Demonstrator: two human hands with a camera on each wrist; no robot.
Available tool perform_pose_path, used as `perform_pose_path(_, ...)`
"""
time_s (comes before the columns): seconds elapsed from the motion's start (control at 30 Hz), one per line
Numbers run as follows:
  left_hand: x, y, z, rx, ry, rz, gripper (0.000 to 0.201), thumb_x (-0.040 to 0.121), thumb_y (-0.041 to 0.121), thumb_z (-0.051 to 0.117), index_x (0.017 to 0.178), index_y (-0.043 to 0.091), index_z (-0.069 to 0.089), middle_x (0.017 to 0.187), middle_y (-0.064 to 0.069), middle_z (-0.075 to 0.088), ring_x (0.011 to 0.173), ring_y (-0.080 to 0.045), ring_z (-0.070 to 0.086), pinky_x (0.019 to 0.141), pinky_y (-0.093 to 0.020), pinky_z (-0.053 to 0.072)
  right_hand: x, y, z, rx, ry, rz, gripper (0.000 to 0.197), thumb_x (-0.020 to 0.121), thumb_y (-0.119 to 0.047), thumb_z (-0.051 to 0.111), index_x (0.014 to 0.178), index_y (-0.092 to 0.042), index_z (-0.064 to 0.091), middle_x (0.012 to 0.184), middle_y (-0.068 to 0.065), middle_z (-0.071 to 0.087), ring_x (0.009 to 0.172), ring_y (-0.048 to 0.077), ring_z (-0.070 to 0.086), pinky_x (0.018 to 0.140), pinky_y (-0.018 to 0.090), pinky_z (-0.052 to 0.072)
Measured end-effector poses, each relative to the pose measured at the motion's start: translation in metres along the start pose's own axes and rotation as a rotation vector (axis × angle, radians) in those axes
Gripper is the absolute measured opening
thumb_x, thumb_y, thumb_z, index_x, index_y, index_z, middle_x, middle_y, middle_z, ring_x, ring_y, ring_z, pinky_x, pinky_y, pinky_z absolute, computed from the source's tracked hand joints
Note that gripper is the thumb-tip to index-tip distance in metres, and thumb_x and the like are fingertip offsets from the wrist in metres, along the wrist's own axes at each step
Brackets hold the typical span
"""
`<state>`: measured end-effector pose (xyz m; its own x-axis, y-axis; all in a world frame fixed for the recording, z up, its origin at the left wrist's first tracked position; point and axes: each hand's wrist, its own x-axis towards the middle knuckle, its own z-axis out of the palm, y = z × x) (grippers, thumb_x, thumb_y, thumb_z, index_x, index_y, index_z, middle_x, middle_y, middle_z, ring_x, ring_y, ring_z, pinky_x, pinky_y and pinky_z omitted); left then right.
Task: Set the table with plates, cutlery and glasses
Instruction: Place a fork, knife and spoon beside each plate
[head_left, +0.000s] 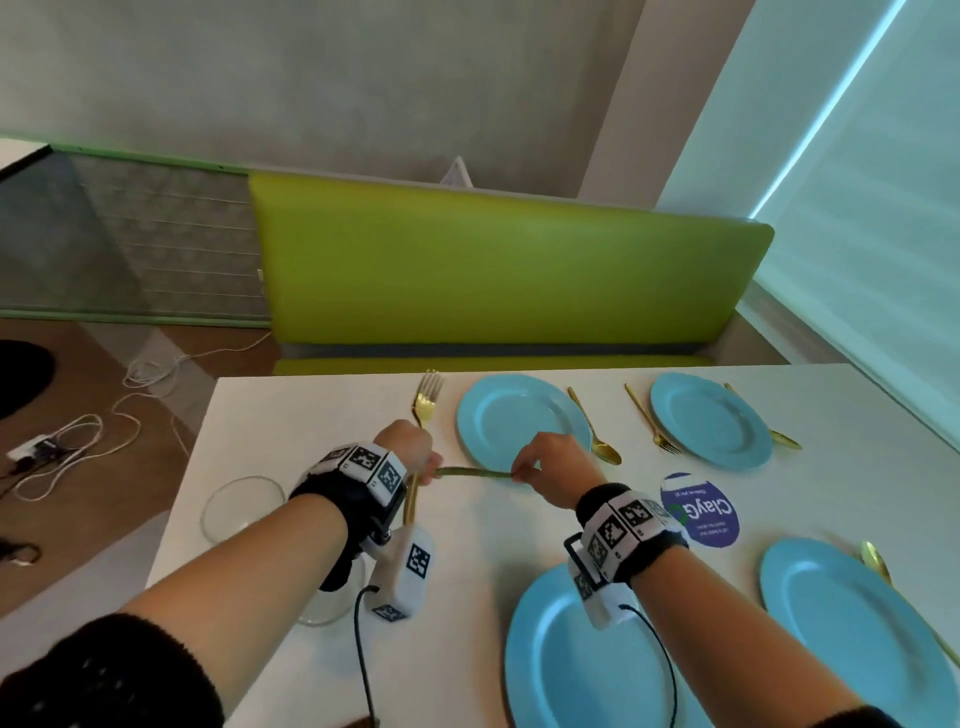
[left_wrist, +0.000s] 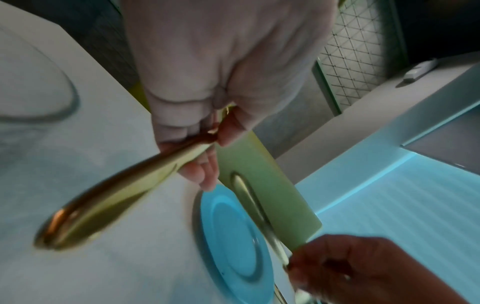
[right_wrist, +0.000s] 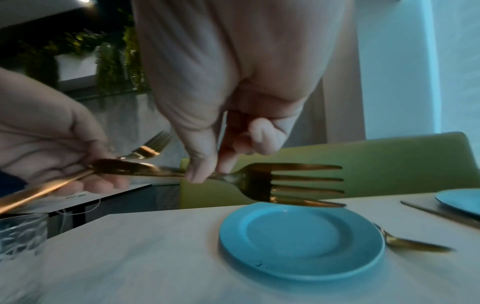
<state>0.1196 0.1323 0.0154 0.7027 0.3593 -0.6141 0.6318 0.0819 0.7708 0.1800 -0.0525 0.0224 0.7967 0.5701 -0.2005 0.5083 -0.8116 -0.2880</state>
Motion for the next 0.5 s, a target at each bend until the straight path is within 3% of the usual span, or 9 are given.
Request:
perform_pose_path(0.1, 0.004, -0.004, -0.028, -0.070, 0.086, -0.009, 0.015, 0.096, 0.001, 0.032, 0.098, -0.005, 0.045, 0.071, -0.014, 0.059, 0.058, -0.024, 0.057, 0.052, -0.030, 0.046, 0.009, -0.004, 0.014, 0.109, 0.016, 0.143, 0.013, 0.085, -0.016, 0.064, 0.092, -0.015, 0.075, 0.104, 0.002, 0.070, 0.101, 0.020, 0.062, 0.091, 0.031, 0.051)
perform_pose_path(0.2, 0.012, -0.007, -0.045, -0.126, 0.104, -0.008, 0.017, 0.097, 0.001, 0.032, 0.090, -0.006, 0.046, 0.070, -0.013, 0.057, 0.057, -0.023, 0.056, 0.050, -0.029, 0.044, 0.022, -0.014, 0.028, 0.248, 0.016, 0.278, 0.013, 0.084, -0.014, 0.064, 0.090, -0.009, 0.075, 0.098, 0.007, 0.073, 0.088, 0.016, 0.063, 0.085, 0.024, 0.052)
perform_pose_path(0.27, 0.018, -0.009, -0.051, -0.140, 0.106, -0.008, 0.021, 0.098, 0.002, 0.033, 0.084, -0.005, 0.047, 0.069, -0.012, 0.057, 0.056, -0.021, 0.056, 0.047, -0.027, 0.045, 0.034, -0.024, 0.037, 0.261, 0.005, 0.352, 0.019, 0.085, -0.015, 0.059, 0.093, -0.006, 0.074, 0.099, 0.007, 0.073, 0.092, 0.018, 0.065, 0.089, 0.027, 0.053)
perform_pose_path(0.33, 0.022, -0.008, -0.053, -0.161, 0.103, -0.008, 0.016, 0.098, 0.002, 0.034, 0.091, -0.005, 0.046, 0.070, -0.011, 0.057, 0.056, -0.020, 0.057, 0.043, -0.024, 0.045, 0.047, -0.033, 0.046, 0.235, -0.041, 0.399, 0.022, 0.086, -0.016, 0.055, 0.093, -0.005, 0.072, 0.098, 0.004, 0.071, 0.096, 0.020, 0.064, 0.091, 0.029, 0.053)
perform_pose_path(0.4, 0.025, -0.009, -0.056, -0.191, 0.096, 0.000, 0.012, 0.098, 0.002, 0.036, 0.097, -0.004, 0.046, 0.070, -0.011, 0.057, 0.056, -0.020, 0.057, 0.046, -0.025, 0.047, 0.061, -0.040, 0.055, 0.233, -0.079, 0.441, 0.015, 0.088, -0.020, 0.055, 0.081, -0.010, 0.064, 0.082, -0.001, 0.062, 0.080, 0.014, 0.059, 0.075, 0.020, 0.052)
perform_pose_path(0.47, 0.029, -0.010, -0.058, -0.216, 0.093, 0.014, 0.011, 0.098, 0.001, 0.038, 0.098, -0.004, 0.048, 0.071, -0.012, 0.056, 0.058, -0.021, 0.056, 0.053, -0.028, 0.049, 0.073, -0.046, 0.062, 0.317, -0.122, 0.504, 0.012, 0.087, -0.022, 0.058, 0.076, -0.018, 0.054, 0.068, -0.008, 0.046, 0.064, 0.009, 0.047, 0.053, 0.013, 0.037)
perform_pose_path(0.5, 0.031, -0.010, -0.059, -0.223, 0.096, 0.019, 0.012, 0.097, 0.000, 0.038, 0.098, -0.004, 0.049, 0.071, -0.012, 0.056, 0.059, -0.021, 0.056, 0.057, -0.029, 0.049, 0.078, -0.049, 0.065, 0.322, -0.138, 0.522, 0.013, 0.087, -0.022, 0.059, 0.076, -0.019, 0.051, 0.066, -0.008, 0.041, 0.059, 0.007, 0.042, 0.048, 0.013, 0.031)
